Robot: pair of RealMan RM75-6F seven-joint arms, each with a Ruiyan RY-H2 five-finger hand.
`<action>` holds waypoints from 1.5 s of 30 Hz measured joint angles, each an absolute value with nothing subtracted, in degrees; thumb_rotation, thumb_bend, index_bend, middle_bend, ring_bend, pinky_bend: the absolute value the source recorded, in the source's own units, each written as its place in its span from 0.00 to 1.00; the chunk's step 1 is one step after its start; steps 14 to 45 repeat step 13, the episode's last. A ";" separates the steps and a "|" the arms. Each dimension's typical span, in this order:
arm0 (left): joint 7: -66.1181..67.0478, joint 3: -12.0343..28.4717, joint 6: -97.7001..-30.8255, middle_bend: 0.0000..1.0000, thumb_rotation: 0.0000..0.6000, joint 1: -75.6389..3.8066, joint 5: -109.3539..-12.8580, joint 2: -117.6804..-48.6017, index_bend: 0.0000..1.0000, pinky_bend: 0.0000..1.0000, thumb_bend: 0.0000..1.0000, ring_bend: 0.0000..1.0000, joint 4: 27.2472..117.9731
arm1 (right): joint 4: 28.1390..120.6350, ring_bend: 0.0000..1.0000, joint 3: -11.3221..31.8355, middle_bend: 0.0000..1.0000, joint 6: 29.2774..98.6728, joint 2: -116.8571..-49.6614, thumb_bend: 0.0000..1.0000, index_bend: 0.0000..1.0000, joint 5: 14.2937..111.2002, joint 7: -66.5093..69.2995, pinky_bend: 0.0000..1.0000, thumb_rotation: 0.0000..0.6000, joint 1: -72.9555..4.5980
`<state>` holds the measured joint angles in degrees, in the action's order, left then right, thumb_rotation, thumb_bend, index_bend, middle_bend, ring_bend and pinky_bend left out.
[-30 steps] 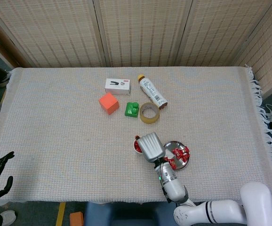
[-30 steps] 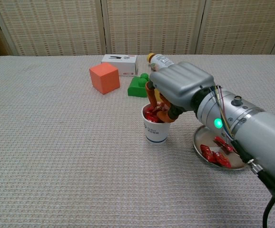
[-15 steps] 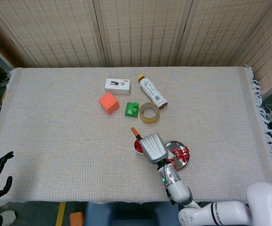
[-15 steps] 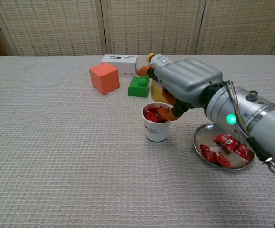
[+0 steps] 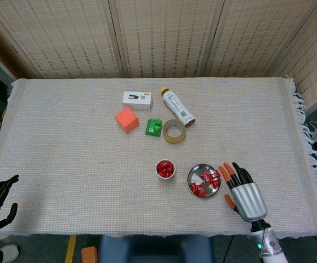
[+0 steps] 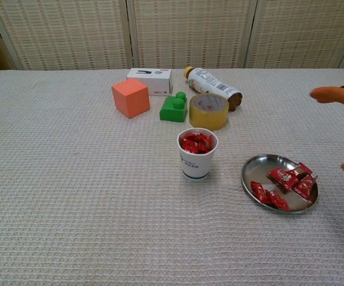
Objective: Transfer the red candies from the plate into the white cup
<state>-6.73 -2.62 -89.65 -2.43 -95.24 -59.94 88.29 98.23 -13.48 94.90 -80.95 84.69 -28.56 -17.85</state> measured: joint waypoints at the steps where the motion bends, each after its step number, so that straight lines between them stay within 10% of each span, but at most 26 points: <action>1: -6.39 -2.51 -89.43 0.10 1.00 -2.52 -94.99 -60.12 0.00 0.28 0.53 0.08 88.26 | 96.38 0.00 -14.30 0.00 96.30 -80.49 0.23 0.00 85.38 -26.79 0.04 1.00 -16.28; 13: -2.98 -1.97 -89.56 0.05 1.00 -2.60 -94.58 -61.73 0.00 0.20 0.50 0.03 88.04 | 88.58 0.00 -16.34 0.00 105.07 -73.40 0.20 0.00 92.50 -15.52 0.00 1.00 -4.87; 45: -2.98 -1.97 -89.56 0.05 1.00 -2.60 -94.58 -61.73 0.00 0.20 0.50 0.03 88.04 | 88.58 0.00 -16.34 0.00 105.07 -73.40 0.20 0.00 92.50 -15.52 0.00 1.00 -4.87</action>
